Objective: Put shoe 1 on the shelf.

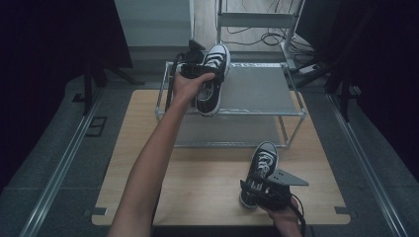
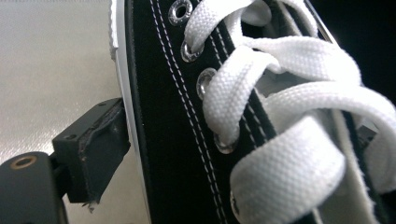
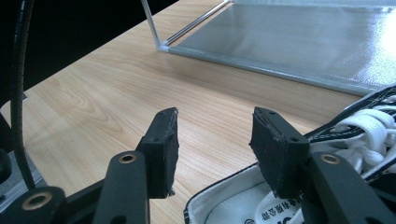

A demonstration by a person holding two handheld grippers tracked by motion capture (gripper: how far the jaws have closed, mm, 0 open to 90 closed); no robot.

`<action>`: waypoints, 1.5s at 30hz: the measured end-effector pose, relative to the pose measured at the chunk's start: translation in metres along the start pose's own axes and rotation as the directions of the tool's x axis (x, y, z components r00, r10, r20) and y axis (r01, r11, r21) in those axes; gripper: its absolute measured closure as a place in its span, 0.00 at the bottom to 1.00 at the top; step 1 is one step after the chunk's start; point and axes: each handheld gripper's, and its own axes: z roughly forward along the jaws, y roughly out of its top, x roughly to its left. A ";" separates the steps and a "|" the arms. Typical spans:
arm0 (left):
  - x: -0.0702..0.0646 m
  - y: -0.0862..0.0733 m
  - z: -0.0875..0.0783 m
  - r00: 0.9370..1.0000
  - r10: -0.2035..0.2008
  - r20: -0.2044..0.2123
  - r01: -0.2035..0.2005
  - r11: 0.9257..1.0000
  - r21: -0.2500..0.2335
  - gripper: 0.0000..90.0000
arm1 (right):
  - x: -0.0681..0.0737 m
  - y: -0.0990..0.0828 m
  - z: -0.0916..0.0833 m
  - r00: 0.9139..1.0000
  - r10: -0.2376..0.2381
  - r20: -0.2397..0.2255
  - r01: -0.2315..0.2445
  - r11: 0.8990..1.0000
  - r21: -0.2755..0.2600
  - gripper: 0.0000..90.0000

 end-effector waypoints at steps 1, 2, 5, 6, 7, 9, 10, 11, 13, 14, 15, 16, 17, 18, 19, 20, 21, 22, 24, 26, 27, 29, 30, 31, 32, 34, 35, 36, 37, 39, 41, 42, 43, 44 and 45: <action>0.001 0.004 0.003 1.000 -0.006 -0.003 0.006 1.000 0.006 0.13 | -0.001 0.000 0.000 1.000 0.005 0.002 -0.005 1.000 -0.002 0.57; 0.001 0.005 0.005 1.000 -0.018 -0.002 0.018 1.000 0.003 0.13 | -0.001 0.000 0.000 1.000 0.005 0.001 -0.005 1.000 -0.001 0.57; 0.005 0.009 0.008 1.000 -0.028 -0.009 0.028 1.000 0.012 0.13 | -0.002 0.000 -0.001 1.000 0.007 0.003 -0.007 1.000 -0.003 0.57; 0.005 0.011 0.010 0.999 -0.035 -0.017 0.035 0.999 0.011 0.13 | -0.002 0.000 -0.001 1.000 0.008 0.003 -0.008 1.000 -0.003 0.57; 0.005 0.012 0.012 0.999 -0.038 -0.027 0.039 0.999 0.014 0.13 | -0.002 0.000 -0.001 1.000 0.007 0.003 -0.007 1.000 -0.004 0.57; 0.007 0.014 0.015 0.998 -0.048 -0.038 0.049 0.999 0.018 0.13 | -0.003 0.001 -0.002 1.000 0.008 0.006 -0.008 1.000 -0.009 0.57; 0.007 0.014 0.015 0.998 -0.048 -0.038 0.049 0.999 0.018 0.13 | -0.003 0.001 -0.002 1.000 0.008 0.006 -0.008 1.000 -0.009 0.57; 0.008 0.015 0.017 0.998 -0.056 -0.043 0.057 0.998 0.022 0.13 | -0.003 0.001 -0.002 1.000 0.009 0.006 -0.009 1.000 -0.009 0.57; 0.008 0.018 0.020 0.997 -0.063 -0.055 0.064 0.998 0.026 0.13 | -0.003 0.001 -0.002 1.000 0.011 0.008 -0.011 1.000 -0.008 0.57; 0.008 0.019 0.022 0.996 -0.064 -0.068 0.066 0.997 0.030 0.13 | -0.003 0.001 -0.002 1.000 0.011 0.008 -0.011 1.000 -0.008 0.57; 0.009 0.021 0.025 0.994 -0.068 -0.083 0.070 0.997 0.031 0.13 | -0.003 0.001 -0.002 1.000 0.010 0.007 -0.009 1.000 -0.007 0.57; 0.009 0.022 0.026 0.993 -0.071 -0.093 0.074 0.997 0.035 0.13 | -0.003 0.001 -0.002 1.000 0.008 0.007 -0.008 1.000 -0.008 0.57; 0.009 0.023 0.027 0.992 -0.077 -0.100 0.081 0.996 0.036 0.13 | -0.003 0.001 -0.002 1.000 0.007 0.007 -0.007 1.000 -0.008 0.57; 0.010 0.024 0.029 0.991 -0.083 -0.106 0.088 0.995 0.037 0.13 | -0.003 0.001 -0.003 1.000 0.007 0.007 -0.007 1.000 -0.009 0.57; 0.011 0.025 0.030 0.990 -0.087 -0.113 0.092 0.995 0.042 0.13 | -0.003 0.002 -0.003 1.000 0.007 0.007 -0.007 1.000 -0.011 0.57; 0.011 0.025 0.030 0.990 -0.087 -0.113 0.092 0.995 0.042 0.13 | -0.003 0.002 -0.003 1.000 0.006 0.008 -0.006 1.000 -0.011 0.57; 0.012 0.026 0.033 0.987 -0.095 -0.129 0.102 0.994 0.048 0.13 | -0.003 0.001 -0.003 1.000 0.006 0.007 -0.006 1.000 -0.011 0.57; 0.013 0.026 0.034 0.986 -0.099 -0.136 0.106 0.993 0.050 0.13 | -0.002 0.001 -0.003 1.000 0.006 0.006 -0.006 1.000 -0.011 0.57; 0.014 0.027 0.036 0.983 -0.110 -0.146 0.119 0.992 0.051 0.13 | -0.002 0.001 -0.003 1.000 0.005 0.006 -0.005 1.000 -0.010 0.57; 0.016 0.027 0.038 0.981 -0.111 -0.162 0.121 0.991 0.055 0.13 | -0.002 0.001 -0.003 1.000 0.005 0.006 -0.004 1.000 -0.010 0.57; 0.016 0.028 0.040 0.979 -0.112 -0.170 0.123 0.991 0.056 0.13 | -0.002 0.001 -0.003 1.000 0.004 0.007 -0.004 1.000 -0.009 0.57; 0.016 0.028 0.042 0.977 -0.121 -0.174 0.133 0.990 0.056 0.13 | -0.002 0.001 -0.003 1.000 0.004 0.008 -0.004 1.000 -0.009 0.57; 0.018 0.028 0.044 0.975 -0.128 -0.182 0.141 0.988 0.061 0.13 | -0.002 0.001 -0.003 1.000 0.005 0.008 -0.005 1.000 -0.009 0.57; 0.018 0.028 0.046 0.975 -0.127 -0.185 0.141 0.988 0.064 0.13 | -0.002 0.001 -0.003 1.000 0.004 0.008 -0.004 1.000 -0.010 0.57; 0.019 0.028 0.047 0.974 -0.127 -0.186 0.141 0.988 0.069 0.13 | -0.003 0.001 -0.003 1.000 0.005 0.009 -0.005 1.000 -0.009 0.57; 0.019 0.028 0.048 0.974 -0.131 -0.184 0.147 0.987 0.072 0.13 | -0.003 0.001 -0.003 1.000 0.006 0.008 -0.006 1.000 -0.009 0.57; 0.019 0.029 0.050 0.973 -0.134 -0.188 0.151 0.985 0.078 0.13 | -0.003 0.001 -0.002 1.000 0.007 0.009 -0.007 1.000 -0.007 0.57; 0.019 0.029 0.051 0.972 -0.136 -0.191 0.154 0.985 0.079 0.13 | -0.003 0.001 -0.002 1.000 0.007 0.009 -0.007 1.000 -0.006 0.57; 0.019 0.029 0.051 0.972 -0.136 -0.191 0.154 0.985 0.079 0.13 | -0.003 0.001 -0.002 1.000 0.007 0.009 -0.007 1.000 -0.006 0.57; 0.020 0.030 0.053 0.970 -0.140 -0.201 0.160 0.983 0.086 0.13 | -0.003 0.000 -0.001 1.000 0.008 0.007 -0.008 1.000 -0.002 0.57; 0.020 0.030 0.055 0.969 -0.144 -0.201 0.165 0.982 0.092 0.13 | -0.003 0.000 -0.001 1.000 0.007 0.007 -0.007 1.000 -0.001 0.57; 0.020 0.030 0.055 0.969 -0.144 -0.201 0.165 0.982 0.092 0.12 | -0.002 0.000 0.000 1.000 0.007 0.005 -0.007 1.000 0.000 0.57; 0.021 0.030 0.057 0.968 -0.148 -0.202 0.170 0.981 0.096 0.12 | -0.002 0.000 0.000 1.000 0.006 0.004 -0.006 1.000 0.002 0.57; 0.021 0.029 0.058 0.968 -0.148 -0.204 0.171 0.980 0.100 0.12 | -0.002 -0.001 0.000 1.000 0.006 0.005 -0.006 1.000 0.001 0.57; 0.021 0.029 0.059 0.967 -0.150 -0.206 0.174 0.979 0.103 0.12 | -0.001 -0.001 0.001 1.000 0.006 0.003 -0.006 1.000 0.002 0.57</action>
